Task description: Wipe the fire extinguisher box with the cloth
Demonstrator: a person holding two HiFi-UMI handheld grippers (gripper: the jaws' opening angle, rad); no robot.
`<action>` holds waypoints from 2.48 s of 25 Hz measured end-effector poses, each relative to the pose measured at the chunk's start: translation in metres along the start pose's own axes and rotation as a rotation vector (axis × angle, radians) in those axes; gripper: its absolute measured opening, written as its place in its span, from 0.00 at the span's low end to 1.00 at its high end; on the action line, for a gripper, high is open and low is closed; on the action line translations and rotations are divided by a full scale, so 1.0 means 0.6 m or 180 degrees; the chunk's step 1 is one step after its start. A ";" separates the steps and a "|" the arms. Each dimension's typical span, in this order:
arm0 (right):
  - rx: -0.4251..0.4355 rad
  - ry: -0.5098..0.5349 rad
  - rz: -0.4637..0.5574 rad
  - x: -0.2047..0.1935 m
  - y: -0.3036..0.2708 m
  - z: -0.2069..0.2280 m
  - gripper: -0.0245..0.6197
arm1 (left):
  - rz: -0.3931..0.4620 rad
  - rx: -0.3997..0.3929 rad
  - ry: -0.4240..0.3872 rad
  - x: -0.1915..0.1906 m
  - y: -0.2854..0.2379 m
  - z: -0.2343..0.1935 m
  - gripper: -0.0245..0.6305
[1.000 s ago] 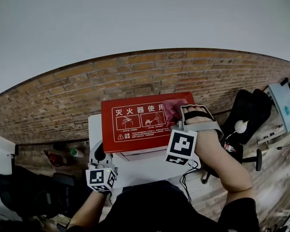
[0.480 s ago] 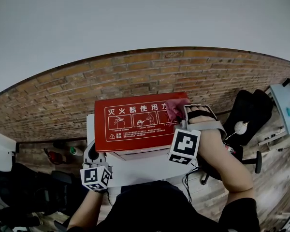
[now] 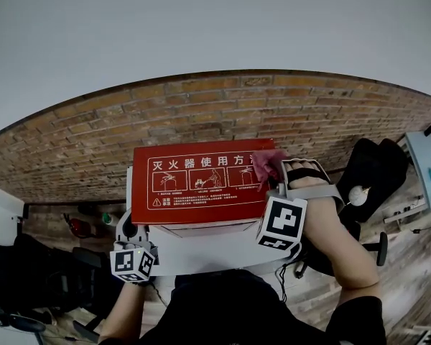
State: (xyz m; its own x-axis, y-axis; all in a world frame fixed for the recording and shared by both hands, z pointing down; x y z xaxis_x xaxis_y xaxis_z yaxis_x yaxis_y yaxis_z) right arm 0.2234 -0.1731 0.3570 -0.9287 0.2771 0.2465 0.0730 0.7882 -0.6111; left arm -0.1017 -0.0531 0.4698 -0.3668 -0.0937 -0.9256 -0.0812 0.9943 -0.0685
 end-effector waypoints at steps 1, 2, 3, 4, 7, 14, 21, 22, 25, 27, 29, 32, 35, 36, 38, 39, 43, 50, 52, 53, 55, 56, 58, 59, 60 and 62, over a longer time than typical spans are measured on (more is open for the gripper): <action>-0.0005 0.0007 0.0014 -0.003 -0.001 0.000 0.19 | 0.0013 0.0008 0.0005 -0.001 0.001 0.000 0.07; -0.0010 0.0018 0.0025 -0.005 -0.002 0.000 0.19 | 0.0025 0.0015 0.0012 -0.001 0.001 0.001 0.07; -0.0014 0.0032 0.0034 -0.006 -0.004 0.001 0.19 | 0.0037 0.0018 0.0020 -0.002 0.002 0.001 0.07; -0.0019 0.0048 0.0041 -0.008 -0.006 0.002 0.19 | 0.0048 0.0014 0.0028 -0.003 0.003 0.001 0.07; -0.0026 0.0098 0.0047 -0.010 -0.014 0.009 0.19 | 0.0064 -0.0024 0.0023 -0.005 0.003 0.005 0.07; -0.0034 0.0172 0.0056 -0.017 -0.039 0.029 0.19 | 0.0088 0.0014 -0.0055 -0.007 0.006 0.015 0.07; -0.0056 0.0211 0.0014 -0.022 -0.064 0.050 0.19 | 0.0118 0.0108 -0.0031 -0.006 0.011 0.008 0.07; -0.0060 0.0216 0.0004 -0.021 -0.067 0.053 0.19 | 0.0124 0.0119 -0.0031 -0.005 0.012 0.005 0.07; -0.0070 0.0226 -0.0011 -0.020 -0.074 0.059 0.19 | 0.0135 0.0160 -0.0020 -0.003 0.013 -0.001 0.07; -0.0071 0.0237 -0.0013 -0.019 -0.078 0.061 0.19 | 0.0134 0.0189 -0.0014 -0.004 0.015 -0.004 0.07; -0.0066 0.0250 -0.0009 -0.018 -0.078 0.062 0.19 | 0.0134 0.0221 -0.0011 -0.002 0.018 -0.006 0.07; -0.0057 0.0271 0.0010 -0.018 -0.076 0.060 0.19 | 0.0150 0.0292 0.0003 0.004 0.028 -0.005 0.07; -0.0091 0.0319 0.0005 -0.018 -0.075 0.059 0.19 | 0.0192 0.0387 0.0002 0.008 0.042 -0.002 0.07; -0.0113 0.0336 -0.0001 -0.017 -0.075 0.060 0.19 | 0.0210 0.0416 -0.0003 0.010 0.047 -0.001 0.07; -0.0151 0.0360 -0.0003 -0.013 -0.074 0.062 0.19 | 0.0250 0.0471 -0.0016 0.011 0.058 0.003 0.07; -0.0162 0.0368 -0.0005 -0.010 -0.075 0.062 0.19 | 0.0268 0.0494 -0.0019 0.011 0.064 0.005 0.07; -0.0151 0.0362 -0.0050 0.002 -0.075 0.059 0.19 | 0.0264 0.0503 -0.0003 0.008 0.081 0.008 0.07; -0.0151 0.0325 -0.0160 0.032 -0.074 0.067 0.19 | 0.0174 0.0372 0.0034 0.016 0.089 -0.002 0.07; -0.0145 0.0332 -0.0168 0.043 -0.073 0.067 0.19 | 0.0124 0.0306 0.0046 0.014 0.092 -0.006 0.07; -0.0144 0.0334 -0.0170 0.048 -0.073 0.070 0.19 | 0.0110 0.0275 0.0037 0.016 0.092 -0.008 0.07; -0.0139 0.0326 -0.0181 0.058 -0.072 0.075 0.19 | 0.0096 0.0214 0.0028 0.019 0.091 -0.011 0.07; -0.0132 0.0320 -0.0188 0.062 -0.071 0.076 0.19 | 0.0090 0.0185 0.0031 0.020 0.092 -0.012 0.07; -0.0114 0.0301 -0.0194 0.070 -0.071 0.077 0.19 | 0.0070 0.0137 0.0039 0.020 0.093 -0.014 0.07; -0.0106 0.0288 -0.0190 0.074 -0.071 0.078 0.19 | 0.0053 0.0120 0.0049 0.019 0.094 -0.016 0.07; -0.0097 0.0277 -0.0185 0.078 -0.071 0.079 0.19 | 0.0033 0.0106 0.0064 0.018 0.095 -0.017 0.07; -0.0076 0.0260 -0.0186 0.083 -0.070 0.081 0.19 | 0.0000 0.0084 0.0091 0.016 0.098 -0.020 0.07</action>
State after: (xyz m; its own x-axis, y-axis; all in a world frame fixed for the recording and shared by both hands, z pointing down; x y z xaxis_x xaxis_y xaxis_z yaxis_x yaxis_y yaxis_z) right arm 0.1562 -0.2191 0.3586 -0.8990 0.2734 0.3423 0.0291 0.8169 -0.5760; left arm -0.1211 0.0036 0.4617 -0.3932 -0.0948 -0.9146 -0.0569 0.9953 -0.0788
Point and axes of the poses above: the fingertips, and each gripper's own axes: y backward along the fingers, z to its right, x out of its top, the point moved 7 cm from there along y, backward along the fingers, and after that the axes turned 15 degrees about y, right-handed, at the moved point
